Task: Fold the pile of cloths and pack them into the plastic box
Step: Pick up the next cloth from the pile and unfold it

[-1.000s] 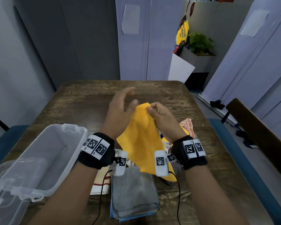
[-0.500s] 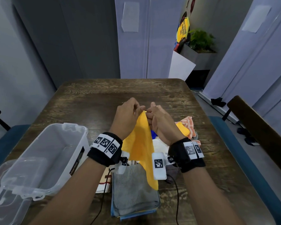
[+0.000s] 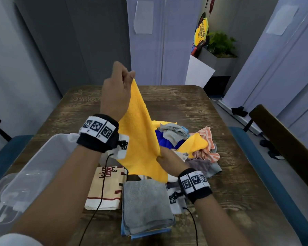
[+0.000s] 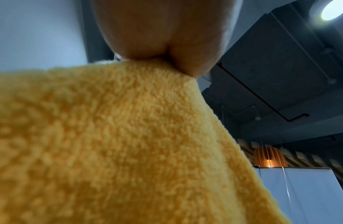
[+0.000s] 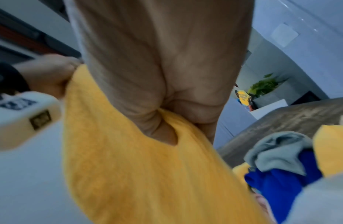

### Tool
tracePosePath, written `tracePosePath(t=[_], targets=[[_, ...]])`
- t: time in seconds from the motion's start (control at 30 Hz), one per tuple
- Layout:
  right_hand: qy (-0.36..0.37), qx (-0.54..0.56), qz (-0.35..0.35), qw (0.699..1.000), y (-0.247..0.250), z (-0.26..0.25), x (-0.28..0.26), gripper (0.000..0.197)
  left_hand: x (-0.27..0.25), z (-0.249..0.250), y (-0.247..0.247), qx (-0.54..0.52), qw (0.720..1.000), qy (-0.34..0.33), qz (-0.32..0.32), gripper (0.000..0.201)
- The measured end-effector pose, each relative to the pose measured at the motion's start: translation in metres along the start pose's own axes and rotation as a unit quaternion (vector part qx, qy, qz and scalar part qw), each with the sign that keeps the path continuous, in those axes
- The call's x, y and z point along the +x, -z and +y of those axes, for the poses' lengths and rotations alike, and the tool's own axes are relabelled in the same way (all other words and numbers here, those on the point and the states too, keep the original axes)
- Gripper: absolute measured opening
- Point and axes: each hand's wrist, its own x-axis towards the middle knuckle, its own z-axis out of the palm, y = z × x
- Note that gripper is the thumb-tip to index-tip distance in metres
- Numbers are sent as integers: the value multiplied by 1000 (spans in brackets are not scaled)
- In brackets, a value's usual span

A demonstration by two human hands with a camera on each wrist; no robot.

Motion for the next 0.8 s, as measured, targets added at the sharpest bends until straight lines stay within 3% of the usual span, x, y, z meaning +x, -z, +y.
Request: tracePosePath(t=[0.13, 0.23, 0.3, 0.37, 0.57, 0.8], targets=[[-48, 27, -24, 998, -10, 22, -7, 39, 13, -7, 15, 11, 999, 2, 35, 28], [-103, 74, -43, 991, -9, 31, -8, 5, 13, -21, 18, 31, 998, 39, 48, 33], [-116, 111, -56, 985, -6, 32, -8, 15, 8, -31, 15, 48, 996, 61, 48, 35], [-102, 131, -59, 984, -1, 26, -11, 9, 0, -40, 10, 71, 993, 88, 40, 34], [-84, 212, -99, 969, 3, 28, -10, 16, -39, -70, -10, 74, 982, 166, -47, 24], [-90, 437, -117, 887, -8, 19, -9, 41, -115, -61, -54, 43, 950, 230, -209, 16]])
